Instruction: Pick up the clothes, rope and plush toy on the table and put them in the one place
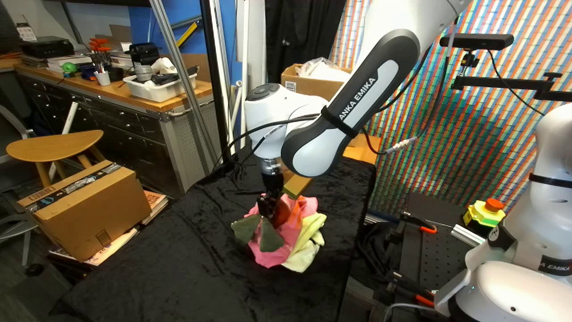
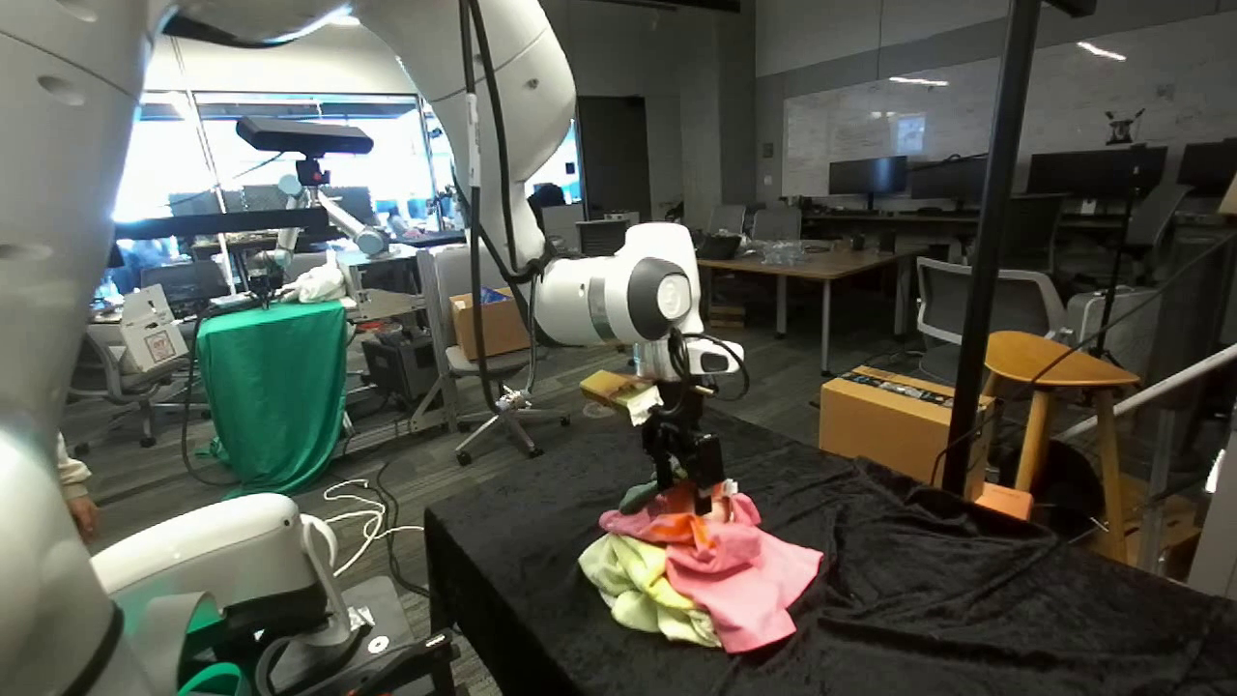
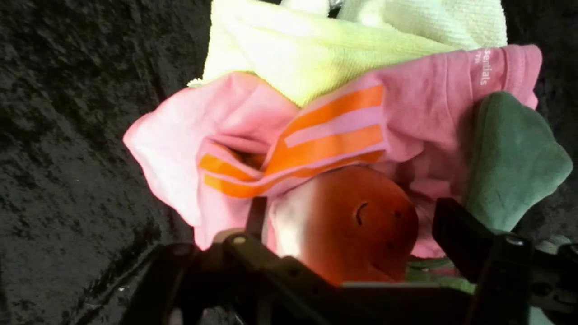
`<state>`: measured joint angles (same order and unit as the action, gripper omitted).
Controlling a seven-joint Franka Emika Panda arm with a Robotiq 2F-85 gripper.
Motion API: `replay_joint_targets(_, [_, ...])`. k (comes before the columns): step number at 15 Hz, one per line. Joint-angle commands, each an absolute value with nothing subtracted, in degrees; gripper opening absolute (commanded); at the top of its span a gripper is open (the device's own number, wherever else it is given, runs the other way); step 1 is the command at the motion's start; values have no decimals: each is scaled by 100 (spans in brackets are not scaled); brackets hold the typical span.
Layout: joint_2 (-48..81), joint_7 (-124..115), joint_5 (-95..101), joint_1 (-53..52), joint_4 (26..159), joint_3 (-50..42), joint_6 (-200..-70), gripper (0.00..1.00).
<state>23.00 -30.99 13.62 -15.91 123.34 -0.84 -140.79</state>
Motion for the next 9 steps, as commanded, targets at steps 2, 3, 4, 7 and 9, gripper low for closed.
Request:
replay_joint_targets(2, [1779,-2760,1268,-1532,12592,33,-13800,100])
replay_joint_targets(3, [1700,-2687,1244,-1511,12627,71,-13761,100])
replay_joint_targets(4, [1604,-2536,1178,-1470,12665,136,-13655,100])
replay_joint_targets(7, [1088,-1802,755,-1295,12908,401,-13143,100])
replay_joint_targets(9, [622,-1304,397,-1180,13087,553,-12741,100])
